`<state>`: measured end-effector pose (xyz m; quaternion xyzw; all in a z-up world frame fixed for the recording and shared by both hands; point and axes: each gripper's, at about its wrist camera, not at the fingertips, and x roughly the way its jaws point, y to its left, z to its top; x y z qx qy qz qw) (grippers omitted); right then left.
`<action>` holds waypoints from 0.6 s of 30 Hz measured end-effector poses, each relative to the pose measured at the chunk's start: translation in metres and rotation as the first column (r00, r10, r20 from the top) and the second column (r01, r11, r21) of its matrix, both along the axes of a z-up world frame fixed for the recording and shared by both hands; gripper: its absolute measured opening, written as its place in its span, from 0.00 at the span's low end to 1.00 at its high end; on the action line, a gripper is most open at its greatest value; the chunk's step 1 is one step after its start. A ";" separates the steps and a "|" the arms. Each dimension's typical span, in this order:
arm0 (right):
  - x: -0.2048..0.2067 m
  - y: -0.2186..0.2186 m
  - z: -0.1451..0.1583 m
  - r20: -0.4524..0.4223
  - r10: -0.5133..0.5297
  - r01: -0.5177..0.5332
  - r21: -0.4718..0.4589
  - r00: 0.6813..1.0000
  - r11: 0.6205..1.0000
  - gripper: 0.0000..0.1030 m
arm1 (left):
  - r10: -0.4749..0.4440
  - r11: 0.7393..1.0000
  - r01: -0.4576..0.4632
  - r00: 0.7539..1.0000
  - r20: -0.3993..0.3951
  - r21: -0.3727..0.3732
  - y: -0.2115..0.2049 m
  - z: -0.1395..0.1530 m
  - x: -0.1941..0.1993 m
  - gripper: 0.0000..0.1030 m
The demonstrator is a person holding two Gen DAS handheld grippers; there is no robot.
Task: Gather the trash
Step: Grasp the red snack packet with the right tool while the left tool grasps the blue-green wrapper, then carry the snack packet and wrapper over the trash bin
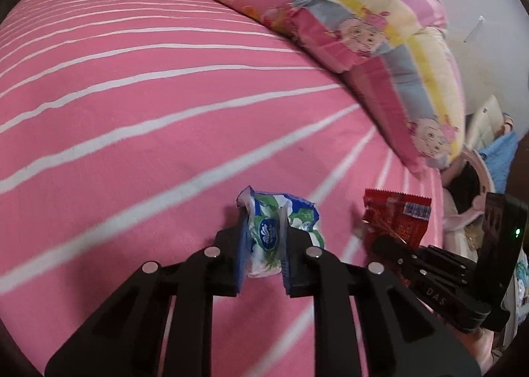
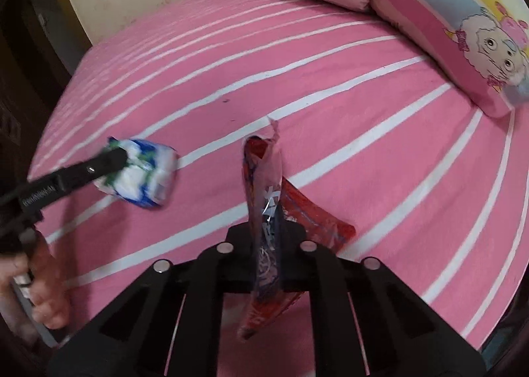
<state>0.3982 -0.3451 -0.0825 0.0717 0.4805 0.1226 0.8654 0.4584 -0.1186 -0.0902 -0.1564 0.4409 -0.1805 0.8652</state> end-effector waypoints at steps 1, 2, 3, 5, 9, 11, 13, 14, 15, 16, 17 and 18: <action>-0.005 0.000 0.004 0.005 0.006 -0.006 0.012 1.000 1.000 0.08 | -0.004 1.000 0.004 1.000 0.003 -0.006 0.000 0.003 -0.006 0.16; -0.013 0.002 0.010 0.010 0.010 -0.011 0.022 1.000 1.000 0.08 | -0.009 1.000 0.009 1.000 0.006 -0.019 0.000 0.006 -0.014 0.16; -0.019 0.004 0.014 0.015 0.012 -0.013 0.030 1.000 0.999 0.08 | -0.012 1.000 0.013 1.000 0.008 -0.026 0.001 0.009 -0.021 0.16; -0.033 0.007 0.025 0.029 0.018 -0.019 0.049 0.999 0.999 0.08 | -0.010 0.999 0.010 1.000 0.008 -0.050 0.006 0.015 -0.035 0.16; -0.058 0.013 0.044 0.050 0.021 -0.025 0.077 0.999 0.997 0.07 | 0.006 0.995 -0.004 1.000 0.017 -0.099 0.014 0.026 -0.060 0.16; -0.076 0.017 0.054 0.060 0.018 -0.023 0.085 0.998 0.996 0.07 | 0.009 0.994 -0.007 1.000 0.025 -0.106 0.015 0.031 -0.073 0.16; -0.089 0.019 0.061 0.063 0.018 -0.024 0.096 0.998 0.995 0.07 | 0.012 0.992 -0.008 1.000 0.026 -0.129 0.017 0.035 -0.085 0.16; -0.102 0.019 0.066 0.065 0.015 -0.022 0.103 0.998 0.994 0.07 | 0.011 0.990 -0.008 1.000 0.027 -0.143 0.017 0.038 -0.096 0.16; -0.110 0.020 0.070 0.067 0.013 -0.020 0.106 0.998 0.994 0.07 | 0.009 0.989 -0.005 1.000 0.027 -0.150 0.016 0.039 -0.101 0.16; -0.119 0.019 0.073 0.068 0.010 -0.018 0.110 0.998 0.994 0.07 | 0.002 0.988 0.003 0.999 0.032 -0.157 0.014 0.043 -0.112 0.16; -0.132 0.019 0.077 0.070 0.005 -0.013 0.116 0.998 0.993 0.07 | -0.003 0.987 0.009 0.999 0.039 -0.162 0.013 0.047 -0.120 0.16; -0.143 0.018 0.081 0.070 -0.001 -0.007 0.121 0.998 0.993 0.07 | -0.011 0.986 0.019 0.999 0.049 -0.167 0.012 0.051 -0.131 0.16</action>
